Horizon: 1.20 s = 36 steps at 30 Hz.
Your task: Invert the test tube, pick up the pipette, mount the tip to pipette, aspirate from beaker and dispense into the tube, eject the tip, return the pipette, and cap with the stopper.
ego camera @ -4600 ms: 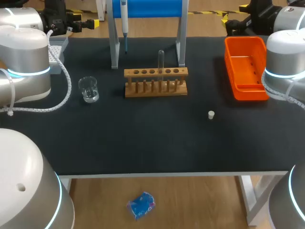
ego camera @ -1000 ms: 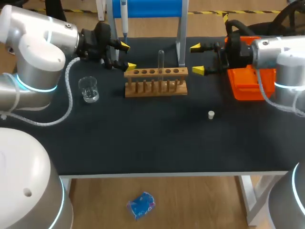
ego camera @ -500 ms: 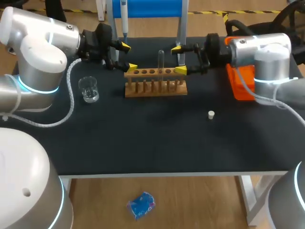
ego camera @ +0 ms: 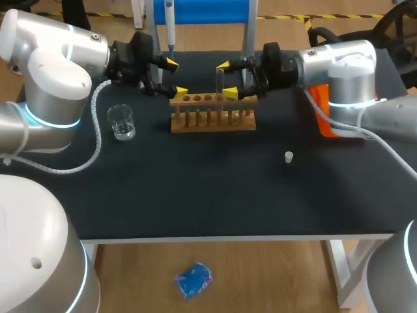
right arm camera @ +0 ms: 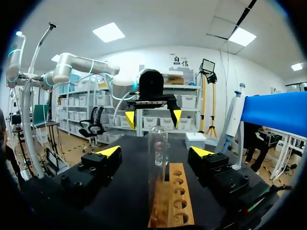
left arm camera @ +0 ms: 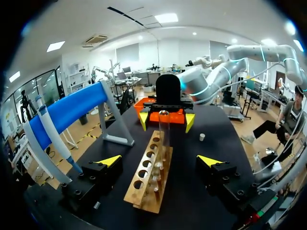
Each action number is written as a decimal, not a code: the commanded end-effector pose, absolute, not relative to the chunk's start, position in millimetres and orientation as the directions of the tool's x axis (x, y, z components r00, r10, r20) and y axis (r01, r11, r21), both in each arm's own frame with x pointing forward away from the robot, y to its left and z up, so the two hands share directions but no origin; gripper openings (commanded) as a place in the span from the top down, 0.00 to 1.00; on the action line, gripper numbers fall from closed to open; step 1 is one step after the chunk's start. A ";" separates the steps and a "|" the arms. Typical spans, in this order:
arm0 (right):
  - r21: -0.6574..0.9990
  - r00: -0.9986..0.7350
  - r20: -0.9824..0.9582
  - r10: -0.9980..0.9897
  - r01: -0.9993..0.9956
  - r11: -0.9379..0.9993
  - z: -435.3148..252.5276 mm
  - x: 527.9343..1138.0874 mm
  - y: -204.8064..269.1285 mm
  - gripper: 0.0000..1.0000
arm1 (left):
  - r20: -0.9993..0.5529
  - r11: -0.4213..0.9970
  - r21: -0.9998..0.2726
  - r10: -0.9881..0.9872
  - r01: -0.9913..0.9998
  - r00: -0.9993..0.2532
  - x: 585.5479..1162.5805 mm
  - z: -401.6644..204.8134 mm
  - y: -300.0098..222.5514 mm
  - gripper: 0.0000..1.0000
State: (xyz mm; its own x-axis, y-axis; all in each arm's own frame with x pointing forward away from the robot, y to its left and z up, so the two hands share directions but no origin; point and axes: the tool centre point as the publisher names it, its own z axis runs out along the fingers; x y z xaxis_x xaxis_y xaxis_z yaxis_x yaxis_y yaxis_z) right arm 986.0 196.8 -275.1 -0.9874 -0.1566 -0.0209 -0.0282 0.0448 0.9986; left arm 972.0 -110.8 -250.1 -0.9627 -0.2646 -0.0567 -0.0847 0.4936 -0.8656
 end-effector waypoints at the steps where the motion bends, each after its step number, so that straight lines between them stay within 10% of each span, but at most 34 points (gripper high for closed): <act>1: 0.999 -0.987 -0.021 -0.159 -0.028 0.042 -277.7 989.4 203.5 0.24 | -0.057 0.495 -0.865 -0.266 -0.086 -0.962 971.3 -249.8 -111.1 0.00; 18: 1.000 -0.988 -0.009 -0.153 -0.012 0.021 -278.1 987.7 211.8 0.62 | -0.057 0.495 -0.865 -0.266 -0.086 -0.962 971.3 -249.8 -111.1 0.00; 24: 1.000 -0.989 -0.007 -0.148 -0.009 0.019 -278.0 987.7 211.9 0.99 | -0.057 0.495 -0.865 -0.266 -0.086 -0.962 971.3 -249.8 -111.1 0.00; 36: 1.000 -0.989 -0.011 -0.146 -0.012 0.010 -271.5 986.7 211.6 1.00 | -0.057 0.495 -0.865 -0.266 -0.086 -0.962 971.3 -249.8 -111.1 0.00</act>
